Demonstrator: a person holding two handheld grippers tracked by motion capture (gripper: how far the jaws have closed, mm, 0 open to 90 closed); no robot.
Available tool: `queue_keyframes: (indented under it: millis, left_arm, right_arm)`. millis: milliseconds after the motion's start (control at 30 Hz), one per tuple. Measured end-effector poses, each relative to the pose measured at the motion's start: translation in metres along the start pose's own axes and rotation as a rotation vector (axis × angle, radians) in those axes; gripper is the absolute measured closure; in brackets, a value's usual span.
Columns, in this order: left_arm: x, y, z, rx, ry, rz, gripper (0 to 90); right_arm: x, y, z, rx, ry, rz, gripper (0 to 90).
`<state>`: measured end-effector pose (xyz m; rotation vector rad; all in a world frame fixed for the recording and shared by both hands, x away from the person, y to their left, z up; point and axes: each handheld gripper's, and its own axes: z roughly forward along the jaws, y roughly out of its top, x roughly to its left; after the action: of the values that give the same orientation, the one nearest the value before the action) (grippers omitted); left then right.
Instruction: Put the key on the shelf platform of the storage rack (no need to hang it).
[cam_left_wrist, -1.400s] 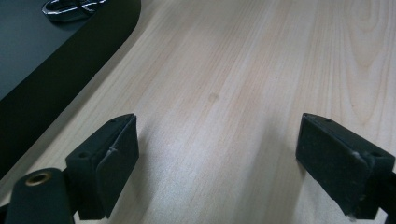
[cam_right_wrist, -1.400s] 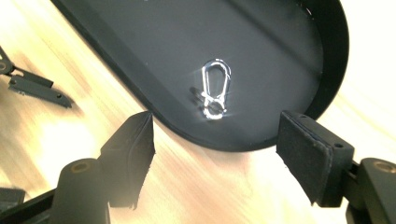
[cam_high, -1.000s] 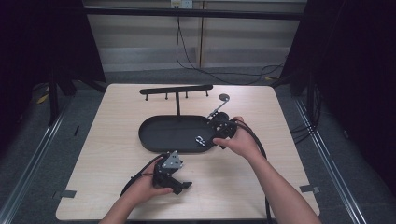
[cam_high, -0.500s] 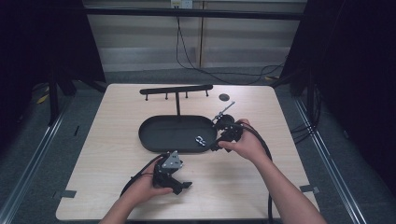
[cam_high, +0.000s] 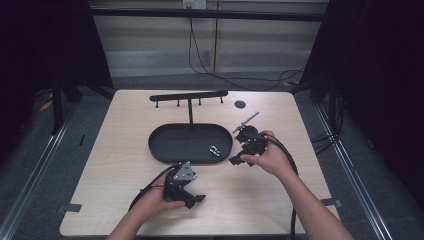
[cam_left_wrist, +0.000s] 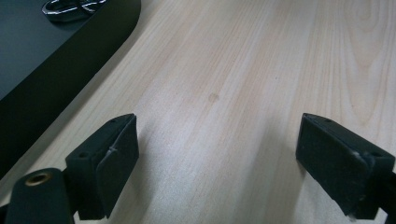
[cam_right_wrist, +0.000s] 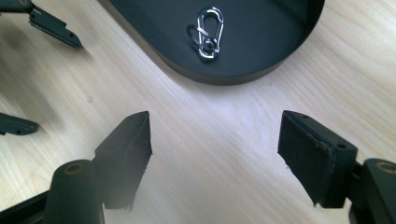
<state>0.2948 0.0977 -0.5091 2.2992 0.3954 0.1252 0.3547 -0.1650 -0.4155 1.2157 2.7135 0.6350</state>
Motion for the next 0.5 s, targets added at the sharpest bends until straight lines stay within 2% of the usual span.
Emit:
queue_keyframes:
  millis: [367,500]
  left_arm:
    - [0.000,0.000,0.000,0.003,0.001,0.004,12.8]
    - [0.000,0.000,0.000,0.005,0.001,0.005,12.8]
  right_arm:
    - [-0.002,-0.016,-0.004,0.006,-0.012,-0.019,26.0]
    - [-0.003,-0.021,-0.006,0.002,-0.010,-0.011,26.0]
